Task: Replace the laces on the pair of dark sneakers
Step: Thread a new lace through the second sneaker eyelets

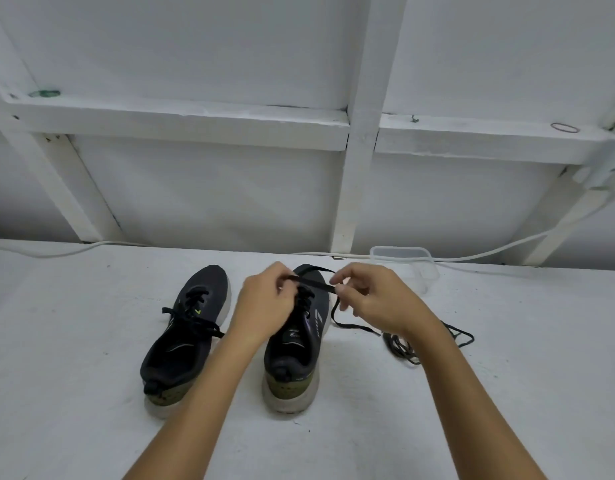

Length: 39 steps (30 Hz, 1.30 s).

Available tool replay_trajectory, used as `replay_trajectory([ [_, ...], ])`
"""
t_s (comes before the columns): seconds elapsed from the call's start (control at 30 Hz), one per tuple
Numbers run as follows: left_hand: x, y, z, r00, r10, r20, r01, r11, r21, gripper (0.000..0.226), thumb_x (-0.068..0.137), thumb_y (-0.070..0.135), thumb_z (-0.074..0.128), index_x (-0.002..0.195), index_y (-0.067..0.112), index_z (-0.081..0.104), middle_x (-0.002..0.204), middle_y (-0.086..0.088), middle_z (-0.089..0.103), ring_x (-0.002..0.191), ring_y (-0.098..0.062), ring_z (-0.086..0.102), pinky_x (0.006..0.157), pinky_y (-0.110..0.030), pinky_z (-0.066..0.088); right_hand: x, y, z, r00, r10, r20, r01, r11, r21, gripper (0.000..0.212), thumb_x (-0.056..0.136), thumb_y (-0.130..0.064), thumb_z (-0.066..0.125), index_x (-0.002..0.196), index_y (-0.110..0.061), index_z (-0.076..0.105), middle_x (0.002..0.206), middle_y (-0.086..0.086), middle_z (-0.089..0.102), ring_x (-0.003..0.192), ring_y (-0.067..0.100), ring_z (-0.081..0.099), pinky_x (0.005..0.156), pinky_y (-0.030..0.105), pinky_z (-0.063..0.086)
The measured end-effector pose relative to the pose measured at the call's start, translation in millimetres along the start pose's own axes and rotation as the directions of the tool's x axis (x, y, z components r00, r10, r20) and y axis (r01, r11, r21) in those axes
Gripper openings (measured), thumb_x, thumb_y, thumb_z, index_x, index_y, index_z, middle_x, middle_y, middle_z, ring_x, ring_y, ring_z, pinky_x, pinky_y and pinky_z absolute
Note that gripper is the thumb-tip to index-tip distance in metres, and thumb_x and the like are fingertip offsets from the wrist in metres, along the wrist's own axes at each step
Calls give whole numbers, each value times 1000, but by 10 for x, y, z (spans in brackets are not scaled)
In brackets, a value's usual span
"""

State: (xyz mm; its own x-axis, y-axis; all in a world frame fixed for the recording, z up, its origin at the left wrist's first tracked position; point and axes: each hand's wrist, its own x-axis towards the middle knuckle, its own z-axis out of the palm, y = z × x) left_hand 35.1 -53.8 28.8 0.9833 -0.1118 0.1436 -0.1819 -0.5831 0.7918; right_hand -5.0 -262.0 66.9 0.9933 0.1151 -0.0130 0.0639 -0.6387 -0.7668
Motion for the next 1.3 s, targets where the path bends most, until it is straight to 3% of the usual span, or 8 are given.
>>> replay_trajectory([
  [0.13, -35, -167, -56, 976, -201, -88, 204, 979, 29, 15, 96, 15, 55, 97, 27, 64, 101, 5, 70, 87, -11, 62, 72, -25, 48, -85, 174, -90, 992, 122, 20, -117, 977, -180, 17, 98, -36, 61, 86, -33, 72, 74, -6, 73, 63, 8, 62, 62, 25, 49],
  [0.3, -141, -44, -42, 957, 223, 185, -247, 962, 119, 56, 93, 19, 62, 146, 34, 47, 139, 19, 53, 132, -11, 37, 110, -34, 34, -87, 106, -39, 995, 100, 10, -98, 988, -123, 20, 98, -37, 61, 80, -32, 70, 73, -5, 72, 62, 6, 61, 61, 20, 47],
  [0.5, -137, 121, 22, 925, 335, 182, -338, 941, -12, 15, 96, 31, 65, 106, 37, 73, 100, 25, 68, 106, 1, 49, 88, -10, 34, -42, -73, 8, 999, 29, 35, -27, 998, -63, 20, 98, -37, 63, 80, -33, 71, 71, -9, 71, 59, -1, 58, 51, 9, 41],
  [0.63, -137, 106, -12, 955, 263, 135, -268, 963, 22, 7, 97, 30, 61, 92, 33, 63, 87, 21, 63, 96, -3, 52, 79, -17, 39, -63, -59, 1, 998, 48, 34, -46, 997, -61, 20, 98, -40, 62, 79, -35, 69, 72, -10, 72, 57, -2, 57, 52, 9, 40],
  [0.8, -64, -18, -141, 983, 2, -181, -8, 1000, -29, 10, 96, 20, 57, 87, 24, 58, 91, 13, 64, 95, -11, 60, 82, -32, 47, -102, 3, -19, 996, 80, 26, -78, 995, -61, 19, 99, -36, 61, 83, -30, 71, 73, -4, 72, 51, 0, 53, 49, 12, 41],
  [0.97, -126, 14, -137, 950, 279, 139, -292, 953, 82, 48, 96, 33, 60, 143, 32, 50, 143, 19, 49, 135, -7, 35, 112, -29, 29, -82, -62, 1, 999, 38, 21, -36, 998, -60, 22, 98, -34, 63, 78, -34, 69, 70, -5, 72, 52, -3, 54, 51, 9, 38],
  [1.1, -131, 115, 1, 906, 350, 239, -381, 920, 96, 23, 98, 35, 61, 119, 29, 68, 122, 18, 64, 124, -9, 44, 107, -37, 39, -30, -127, 37, 999, -3, 34, 6, 996, -94, 22, 98, -34, 63, 77, -34, 69, 70, -6, 71, 57, 0, 55, 52, 12, 40],
  [1.3, -19, -14, -165, 973, 216, -78, -210, 975, 70, 5, 95, 28, 66, 92, 25, 69, 90, 19, 67, 97, -11, 58, 88, -35, 46, -78, -13, -33, 999, 51, 8, -50, 997, -64, 23, 100, -34, 61, 79, -34, 70, 71, -11, 72, 50, -2, 53, 49, 9, 38],
])
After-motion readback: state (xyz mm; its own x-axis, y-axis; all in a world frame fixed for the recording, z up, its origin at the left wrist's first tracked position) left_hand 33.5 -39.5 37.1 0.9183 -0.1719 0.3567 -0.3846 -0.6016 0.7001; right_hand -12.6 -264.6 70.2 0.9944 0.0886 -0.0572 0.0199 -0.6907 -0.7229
